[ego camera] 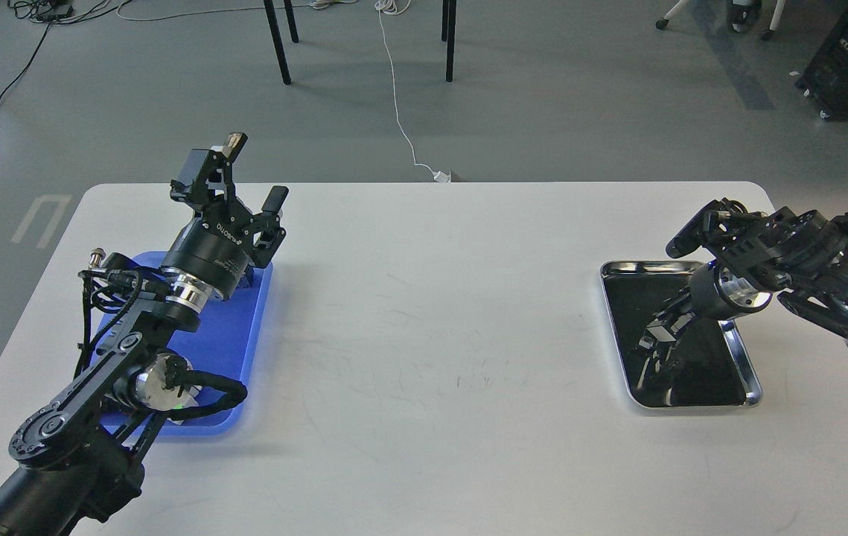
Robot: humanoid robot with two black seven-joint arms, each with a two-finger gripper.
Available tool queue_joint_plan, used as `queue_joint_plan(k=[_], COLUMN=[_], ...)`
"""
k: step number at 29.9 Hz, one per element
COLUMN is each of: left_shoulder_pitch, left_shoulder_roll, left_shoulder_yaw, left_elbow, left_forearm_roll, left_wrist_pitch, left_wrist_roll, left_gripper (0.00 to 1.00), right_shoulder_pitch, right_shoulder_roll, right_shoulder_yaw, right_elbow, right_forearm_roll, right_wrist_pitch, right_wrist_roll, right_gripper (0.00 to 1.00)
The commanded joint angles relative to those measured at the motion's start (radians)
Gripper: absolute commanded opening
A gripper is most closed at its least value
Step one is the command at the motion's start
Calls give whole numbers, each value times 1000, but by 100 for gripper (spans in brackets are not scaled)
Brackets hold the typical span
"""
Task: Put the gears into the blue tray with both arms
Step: 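Grasp the small black gear in the metal tray with the right gripper, then carry the black gear to the table center and release it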
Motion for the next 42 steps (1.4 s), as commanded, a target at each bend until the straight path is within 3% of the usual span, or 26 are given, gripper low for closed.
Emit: queue_joint_plan(k=[1, 5, 17, 30, 34, 42], left_shoulder_pitch=[0, 0, 0, 1, 0, 3], left_shoulder_roll=[0, 1, 5, 5, 3, 5], left_shoulder_yaw=[0, 0, 2, 2, 2, 2], left_elbow=[0, 0, -12, -18, -18, -18], left_forearm_roll=[0, 0, -1, -1, -1, 0], left_wrist_pitch=[0, -1, -1, -3, -3, 0], left_wrist_roll=[0, 0, 0, 0, 0, 0], left_gripper=[98, 98, 98, 98, 98, 98], right_shoulder_pitch=[0, 2, 43, 245, 305, 347], right_shoulder_roll=[0, -3, -38, -100, -61, 237], right_shoulder_yaw=[0, 0, 3, 1, 3, -5], right_elbow=[0, 0, 20, 256, 348, 334], right_forearm_roll=[0, 0, 3, 87, 185, 314], right_wrist_pitch=[2, 3, 3, 13, 14, 19], right_wrist_roll=[-1, -1, -1, -1, -1, -1], right_gripper=[20, 15, 15, 15, 16, 16])
